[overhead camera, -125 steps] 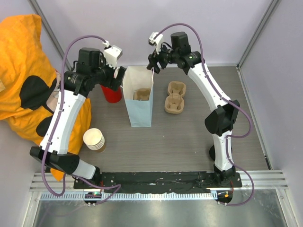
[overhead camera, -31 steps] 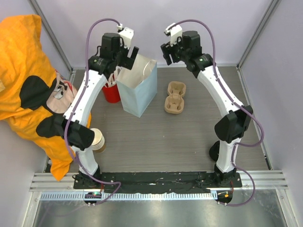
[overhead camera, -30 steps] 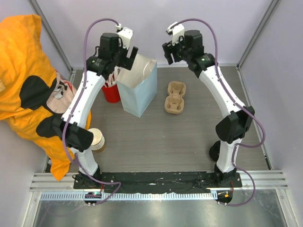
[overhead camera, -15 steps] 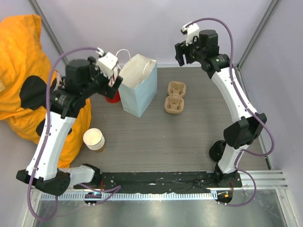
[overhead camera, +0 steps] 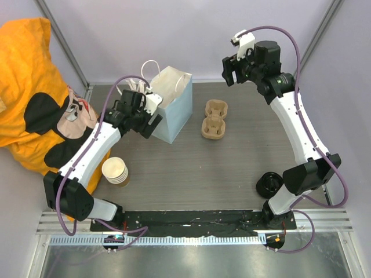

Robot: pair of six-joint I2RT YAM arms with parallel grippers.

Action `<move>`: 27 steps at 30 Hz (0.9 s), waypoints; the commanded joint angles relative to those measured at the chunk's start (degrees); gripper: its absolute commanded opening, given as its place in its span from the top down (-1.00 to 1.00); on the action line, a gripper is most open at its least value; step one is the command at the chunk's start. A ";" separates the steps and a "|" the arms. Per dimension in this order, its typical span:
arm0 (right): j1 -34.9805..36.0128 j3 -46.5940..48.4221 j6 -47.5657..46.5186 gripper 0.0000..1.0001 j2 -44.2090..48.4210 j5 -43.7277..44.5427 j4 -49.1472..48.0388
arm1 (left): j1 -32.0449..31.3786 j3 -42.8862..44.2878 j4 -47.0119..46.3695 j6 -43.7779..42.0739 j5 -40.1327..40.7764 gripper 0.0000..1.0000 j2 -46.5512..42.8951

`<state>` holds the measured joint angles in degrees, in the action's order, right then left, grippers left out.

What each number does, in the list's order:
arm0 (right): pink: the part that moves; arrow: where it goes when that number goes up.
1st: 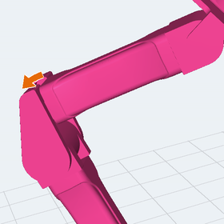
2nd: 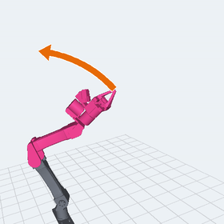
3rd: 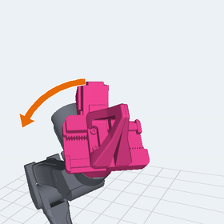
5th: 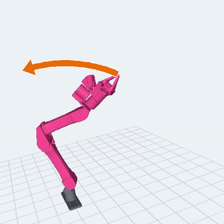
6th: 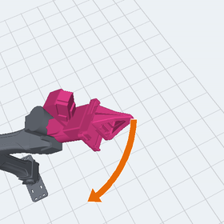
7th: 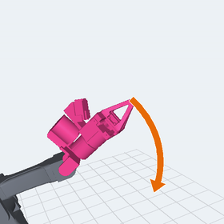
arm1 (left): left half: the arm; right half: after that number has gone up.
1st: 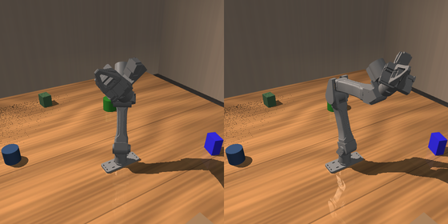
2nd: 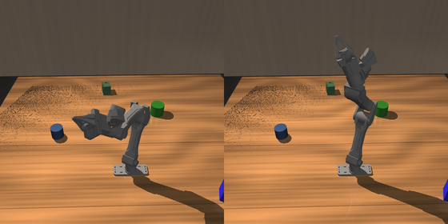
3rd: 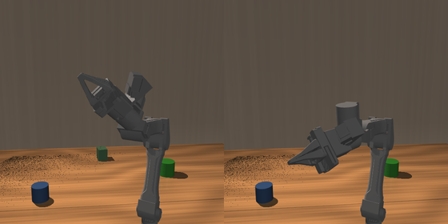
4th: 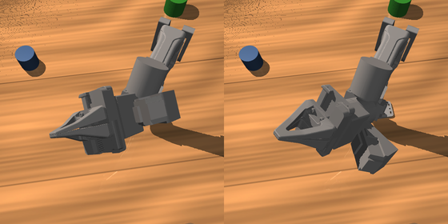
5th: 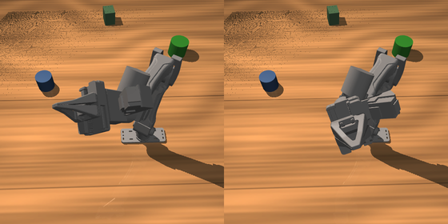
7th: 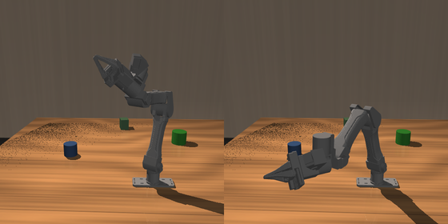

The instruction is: Pack the takeout coffee

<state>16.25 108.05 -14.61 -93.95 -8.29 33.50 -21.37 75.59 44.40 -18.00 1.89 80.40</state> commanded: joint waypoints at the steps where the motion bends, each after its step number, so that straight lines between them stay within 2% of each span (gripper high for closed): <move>1: -0.69 -0.12 0.55 -0.55 2.46 -0.58 -1.15 | -0.34 -0.97 -6.17 2.97 -1.80 -0.73 0.98; 7: -0.96 -0.91 0.99 -0.56 3.16 -0.76 -1.15 | -0.52 -1.33 -8.80 5.34 -3.39 -0.69 4.58; 17: -1.57 -1.79 1.16 -0.57 4.48 -1.11 -1.24 | -1.13 1.05 -15.39 8.94 0.22 -0.70 9.77; 27: -1.92 -1.88 1.43 -0.58 4.48 -1.55 -1.50 | -3.24 7.98 -18.91 11.58 3.99 -0.74 17.85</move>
<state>14.74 106.15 -14.13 -91.88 -8.97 33.65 -23.70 79.02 30.26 -8.23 3.29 95.57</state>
